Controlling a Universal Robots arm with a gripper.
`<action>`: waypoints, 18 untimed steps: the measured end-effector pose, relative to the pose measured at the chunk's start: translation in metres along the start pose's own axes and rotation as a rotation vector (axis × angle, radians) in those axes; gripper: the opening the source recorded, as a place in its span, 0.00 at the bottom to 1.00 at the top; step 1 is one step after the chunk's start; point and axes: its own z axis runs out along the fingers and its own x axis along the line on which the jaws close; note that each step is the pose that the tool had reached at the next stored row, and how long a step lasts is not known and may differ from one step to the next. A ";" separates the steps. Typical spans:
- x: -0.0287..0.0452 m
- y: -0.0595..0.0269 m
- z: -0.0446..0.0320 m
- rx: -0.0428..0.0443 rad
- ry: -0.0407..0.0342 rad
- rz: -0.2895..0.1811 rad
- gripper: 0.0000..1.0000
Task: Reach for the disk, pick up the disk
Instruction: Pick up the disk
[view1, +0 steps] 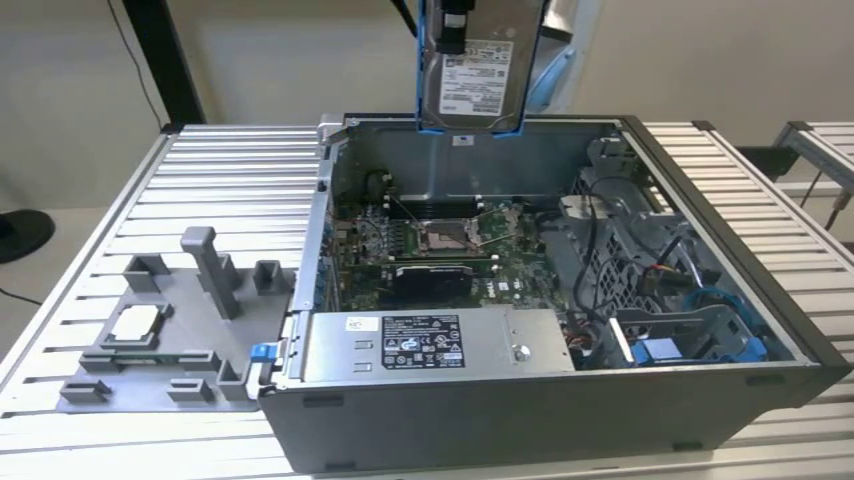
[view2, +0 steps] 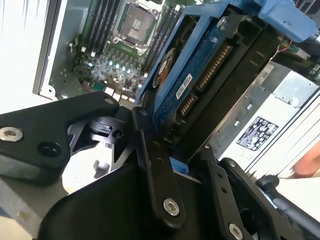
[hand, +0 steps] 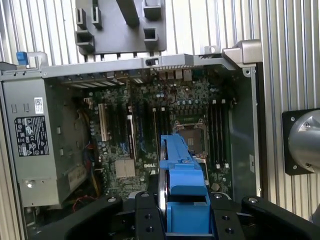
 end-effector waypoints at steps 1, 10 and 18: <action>-0.0003 -0.0024 0.0000 -0.0001 0.0001 0.000 0.00; -0.0028 -0.0243 0.0001 -0.0001 0.0001 0.000 0.00; -0.0050 -0.0431 0.0003 0.0000 0.0001 0.000 0.00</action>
